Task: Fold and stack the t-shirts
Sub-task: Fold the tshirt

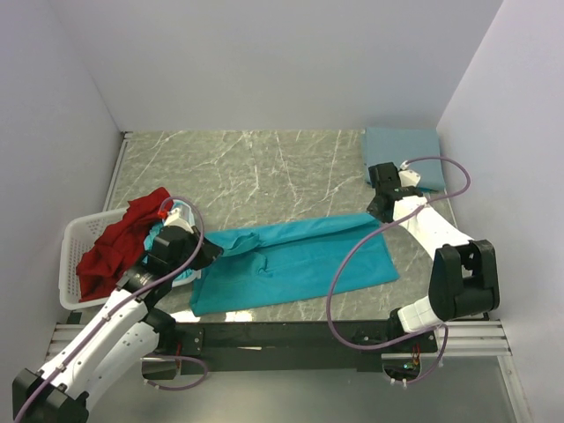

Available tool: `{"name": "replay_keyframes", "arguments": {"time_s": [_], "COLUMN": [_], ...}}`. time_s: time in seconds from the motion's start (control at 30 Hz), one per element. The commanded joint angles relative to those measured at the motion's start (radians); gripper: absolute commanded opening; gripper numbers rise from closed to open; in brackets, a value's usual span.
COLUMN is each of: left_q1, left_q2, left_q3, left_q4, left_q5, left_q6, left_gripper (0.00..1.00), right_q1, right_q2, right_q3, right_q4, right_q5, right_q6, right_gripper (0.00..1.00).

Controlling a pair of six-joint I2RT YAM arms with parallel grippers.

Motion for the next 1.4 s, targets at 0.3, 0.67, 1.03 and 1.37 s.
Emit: {"name": "replay_keyframes", "arguments": {"time_s": [0.3, 0.67, 1.03, 1.37], "left_q1": [-0.056, -0.153, -0.154, -0.158], "left_q2": [-0.063, -0.077, 0.042, 0.430], "left_q3": [0.024, 0.044, 0.104, 0.166], "left_q4": [-0.216, -0.371, -0.170, 0.177], "left_q5": [0.005, -0.007, 0.056, 0.065], "left_q6": [-0.138, -0.271, -0.167, -0.021], "left_gripper": [0.01, 0.56, 0.97, 0.99], "right_q1": [0.001, 0.002, 0.008, 0.015], "right_q2": [-0.072, -0.128, -0.319, -0.342], "right_q3": [-0.102, -0.212, -0.200, -0.250], "right_q4": [0.039, 0.050, 0.056, 0.157], "right_q5": [-0.006, -0.004, -0.151, -0.392], "right_q6": [0.001, 0.038, -0.077, -0.138], "right_gripper": [0.00, 0.38, 0.71, 0.73]}}
